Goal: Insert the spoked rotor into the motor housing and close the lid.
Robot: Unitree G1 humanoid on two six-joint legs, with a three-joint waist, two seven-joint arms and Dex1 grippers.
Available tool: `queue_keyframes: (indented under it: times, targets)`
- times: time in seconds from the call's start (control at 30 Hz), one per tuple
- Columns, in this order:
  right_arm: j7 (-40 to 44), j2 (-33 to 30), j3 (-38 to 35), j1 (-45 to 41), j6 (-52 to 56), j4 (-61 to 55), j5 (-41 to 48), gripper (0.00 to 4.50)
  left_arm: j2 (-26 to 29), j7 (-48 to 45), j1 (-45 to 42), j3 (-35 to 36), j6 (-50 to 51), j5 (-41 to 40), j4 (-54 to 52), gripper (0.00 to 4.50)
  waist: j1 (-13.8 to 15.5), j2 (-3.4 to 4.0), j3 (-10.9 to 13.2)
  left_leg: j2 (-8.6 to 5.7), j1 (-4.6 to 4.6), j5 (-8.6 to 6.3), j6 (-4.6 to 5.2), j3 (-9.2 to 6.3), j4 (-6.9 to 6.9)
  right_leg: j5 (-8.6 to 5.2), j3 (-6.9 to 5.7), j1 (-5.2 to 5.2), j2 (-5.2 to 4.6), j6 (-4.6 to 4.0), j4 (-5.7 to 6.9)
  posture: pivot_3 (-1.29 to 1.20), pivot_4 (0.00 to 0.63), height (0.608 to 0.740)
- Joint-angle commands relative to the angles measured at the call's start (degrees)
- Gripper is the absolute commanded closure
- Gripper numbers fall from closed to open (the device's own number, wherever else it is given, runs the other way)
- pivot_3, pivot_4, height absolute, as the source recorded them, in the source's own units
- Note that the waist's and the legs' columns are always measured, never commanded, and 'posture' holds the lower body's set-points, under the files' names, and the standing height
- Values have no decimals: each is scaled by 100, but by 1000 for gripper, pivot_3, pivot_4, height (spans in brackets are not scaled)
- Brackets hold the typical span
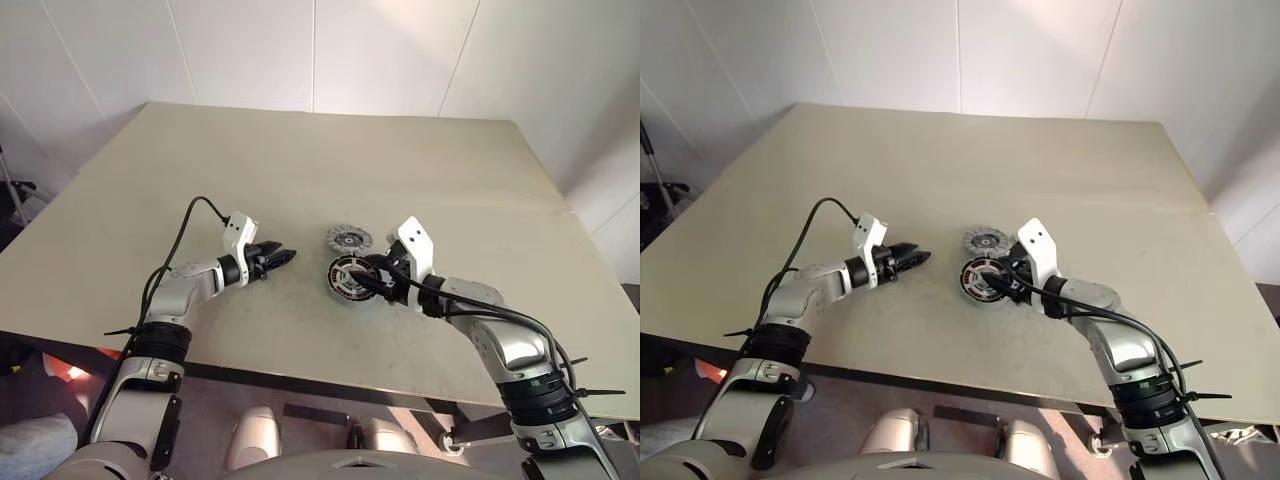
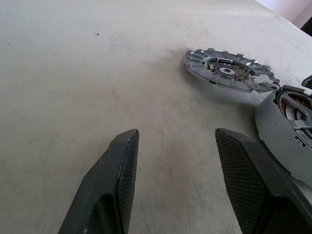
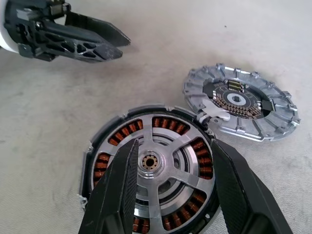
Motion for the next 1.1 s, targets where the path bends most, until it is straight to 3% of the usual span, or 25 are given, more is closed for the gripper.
queue_keyframes:
  times: [0.03,0.13,0.23,0.43,0.67,0.87,1.1]
  targets:
    - [121,7,-299,-74,43,-441,367,1852,23,-49,-198,50,-107,7,17,1860,1,0,0,0,0,0,0,0,0,0,0,0,0,0,0,0,0,740]
    - [33,-45,-220,-84,48,-242,181,1852,8,-55,-225,41,-133,14,60,1860,0,0,0,0,-1,1,0,0,0,0,0,0,0,0,0,0,0,740]
    - [-6,23,-164,-44,84,-65,132,2414,1,-58,-231,31,-141,17,68,1860,0,0,0,-1,-2,8,-11,0,0,0,0,-1,0,0,0,0,0,740]
    - [-168,230,143,72,-55,813,-230,4470,-8,-45,-202,16,-128,18,41,1860,-3,-1,-2,-1,2,8,-13,1,0,0,0,2,0,-1,1,0,0,740]
    - [-141,211,-14,44,-113,540,-130,4470,-4,-15,-157,44,-134,12,30,1860,-7,-8,-6,0,51,0,-2,1,-1,-2,1,47,0,2,1,0,0,740]
    - [137,61,-591,-274,19,-363,542,4470,-56,1,-170,52,-167,2,73,1860,-1,-6,-5,-1,14,6,-9,0,-1,1,1,11,0,-1,3,0,0,740]
    - [1066,-1660,-83,-256,-674,-400,-470,4470,-110,-46,-167,8,-223,38,59,1860,38,-8,-5,-2,2,6,-7,1,2,-2,1,6,0,2,4,0,0,740]
